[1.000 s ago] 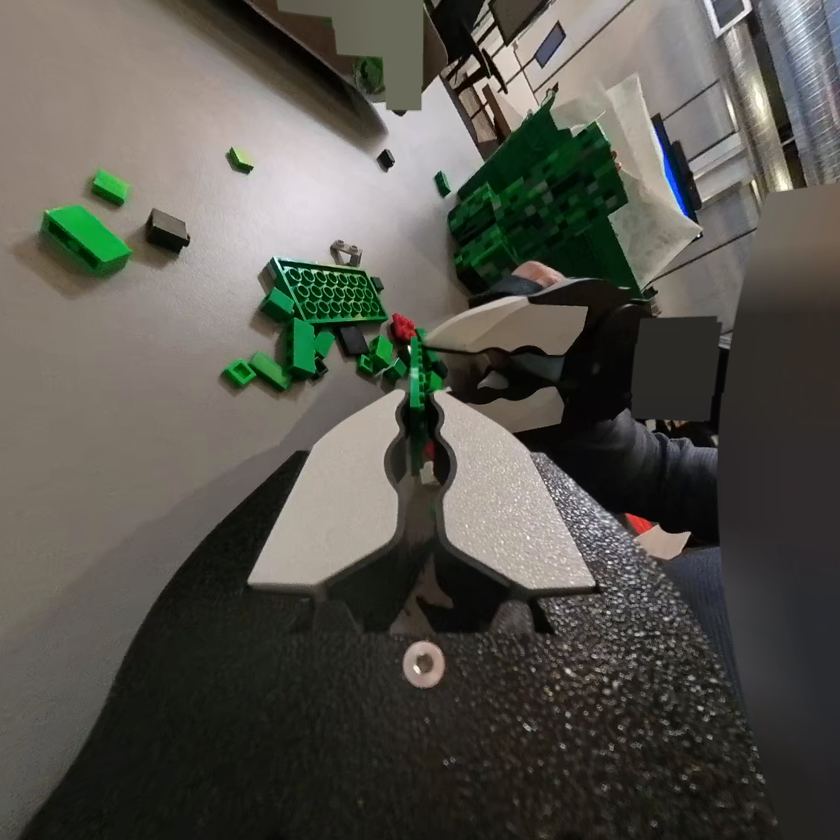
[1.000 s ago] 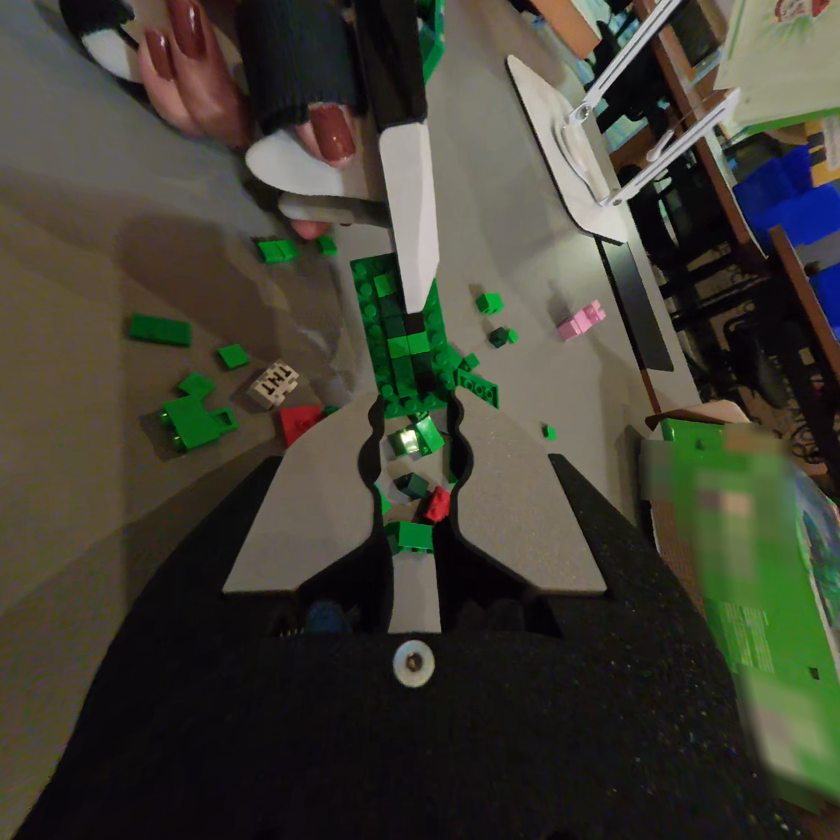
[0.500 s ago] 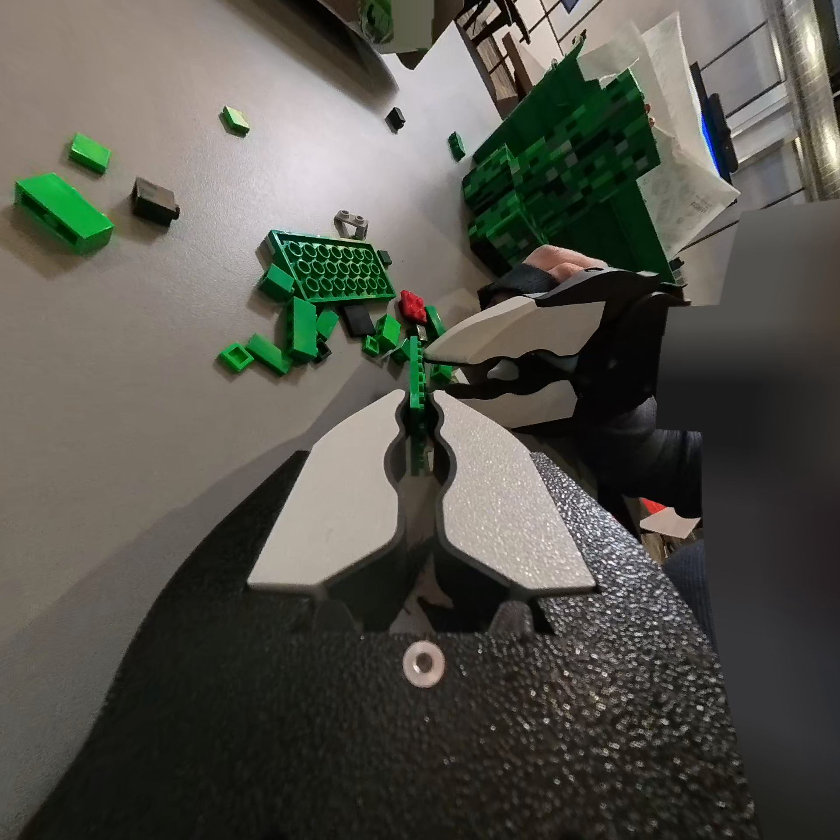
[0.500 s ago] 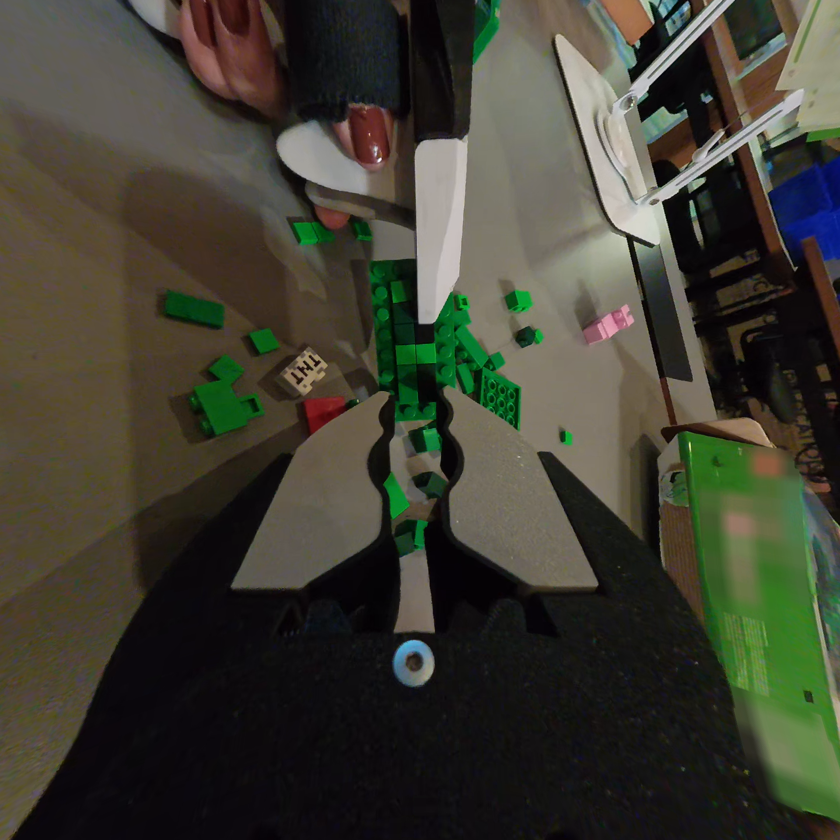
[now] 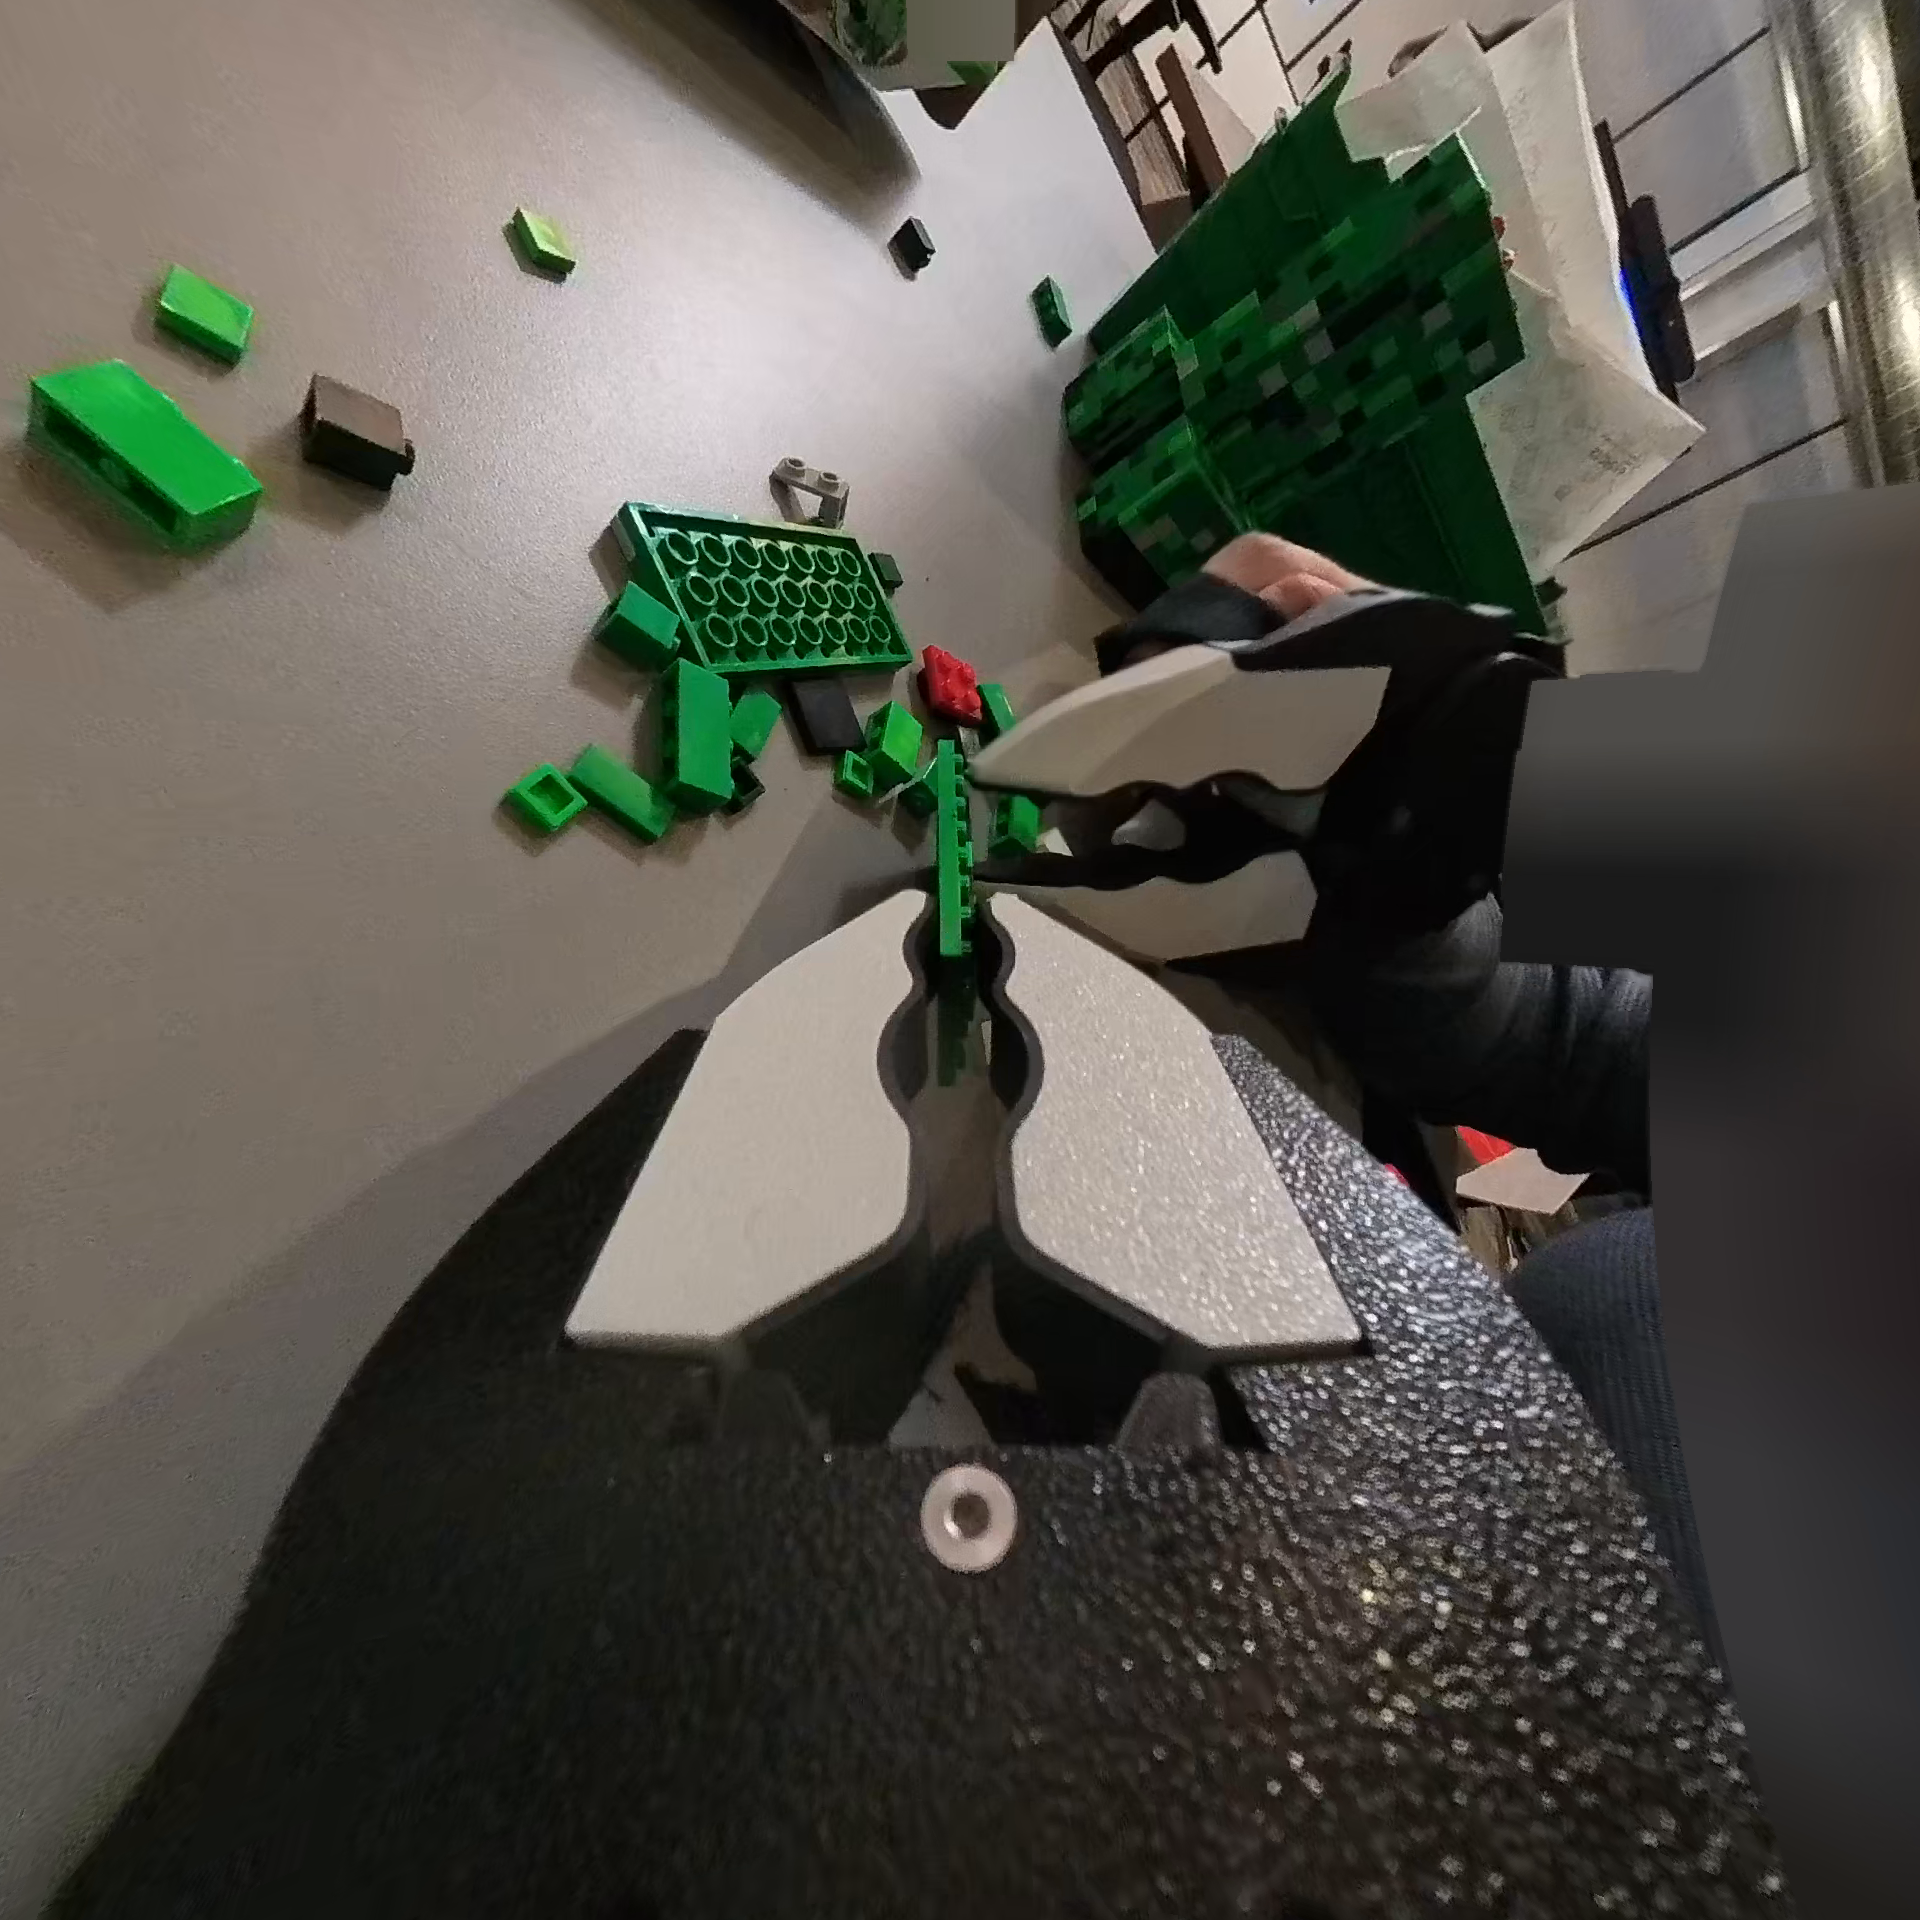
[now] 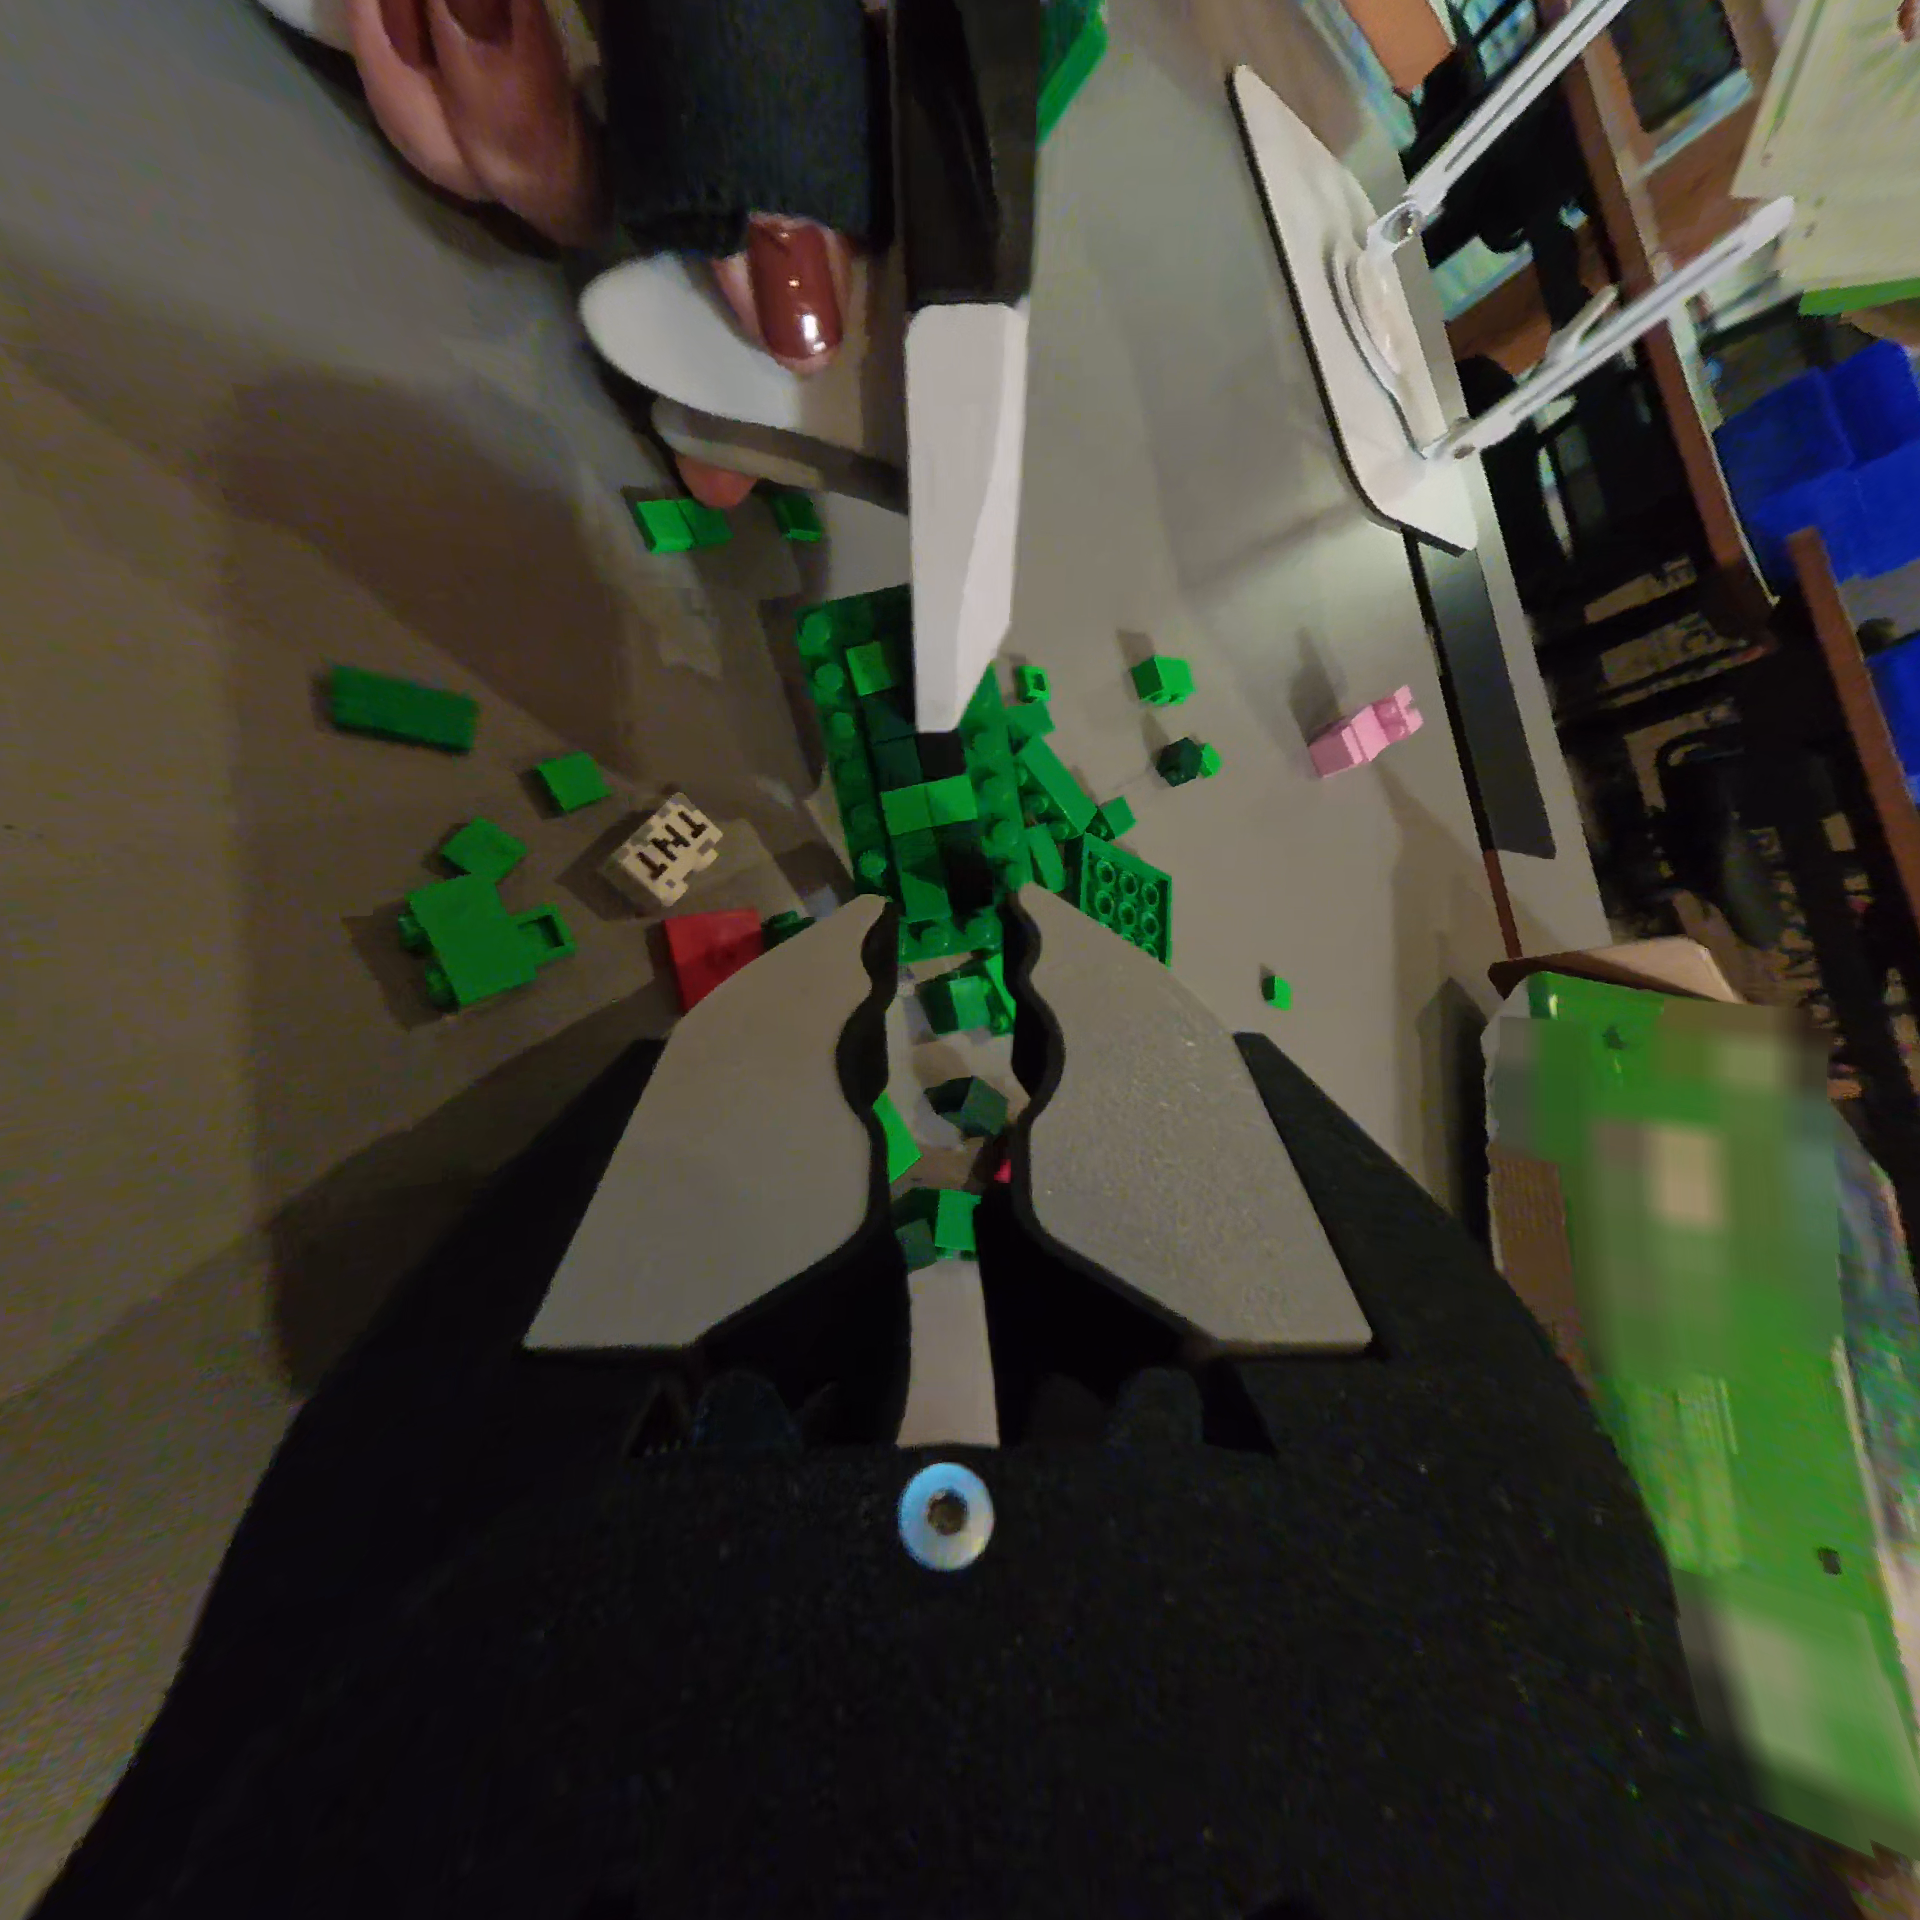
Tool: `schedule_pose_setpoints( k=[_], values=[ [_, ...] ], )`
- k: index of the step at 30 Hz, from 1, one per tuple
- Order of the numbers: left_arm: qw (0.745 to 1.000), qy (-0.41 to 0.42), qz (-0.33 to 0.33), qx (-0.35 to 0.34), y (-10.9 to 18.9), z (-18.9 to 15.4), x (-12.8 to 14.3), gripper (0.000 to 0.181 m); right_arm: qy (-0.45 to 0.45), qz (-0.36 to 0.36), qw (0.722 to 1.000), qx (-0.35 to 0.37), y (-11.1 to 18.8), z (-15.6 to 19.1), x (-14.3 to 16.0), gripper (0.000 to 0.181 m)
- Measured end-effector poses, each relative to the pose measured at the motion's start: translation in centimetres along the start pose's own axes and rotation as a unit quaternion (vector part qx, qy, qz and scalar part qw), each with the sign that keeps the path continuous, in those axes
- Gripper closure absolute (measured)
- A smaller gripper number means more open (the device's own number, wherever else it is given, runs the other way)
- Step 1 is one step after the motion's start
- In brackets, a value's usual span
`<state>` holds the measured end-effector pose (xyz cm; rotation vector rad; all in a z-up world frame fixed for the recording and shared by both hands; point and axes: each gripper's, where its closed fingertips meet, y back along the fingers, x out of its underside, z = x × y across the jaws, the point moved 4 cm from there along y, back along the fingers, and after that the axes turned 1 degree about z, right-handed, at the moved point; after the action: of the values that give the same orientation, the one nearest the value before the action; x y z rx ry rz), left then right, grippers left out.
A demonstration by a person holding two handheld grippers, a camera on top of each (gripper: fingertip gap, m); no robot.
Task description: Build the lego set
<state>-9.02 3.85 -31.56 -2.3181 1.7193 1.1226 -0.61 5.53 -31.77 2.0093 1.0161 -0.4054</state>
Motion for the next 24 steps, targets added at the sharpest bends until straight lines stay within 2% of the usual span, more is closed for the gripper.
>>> schedule_pose_setpoints(
  k=[7, 18, 24],
  values=[
    [1.000, -0.007, 0.004, -0.001, -0.10, -0.08, 0.09, 0.175, -0.025, -0.011, 0.999, -0.021, 0.08, 0.07, 0.17, 0.163],
    [0.999, -0.029, 0.030, 0.003, -0.45, -0.46, 0.60, 0.175, 0.067, -0.008, 0.998, 0.003, 0.38, 0.65, -0.40, 0.165],
    [0.999, -0.035, 0.034, 0.004, -0.48, -0.56, 0.72, 0.175, 0.073, -0.003, 0.997, 0.000, 0.44, 0.72, -0.44, 0.166]
  ],
)
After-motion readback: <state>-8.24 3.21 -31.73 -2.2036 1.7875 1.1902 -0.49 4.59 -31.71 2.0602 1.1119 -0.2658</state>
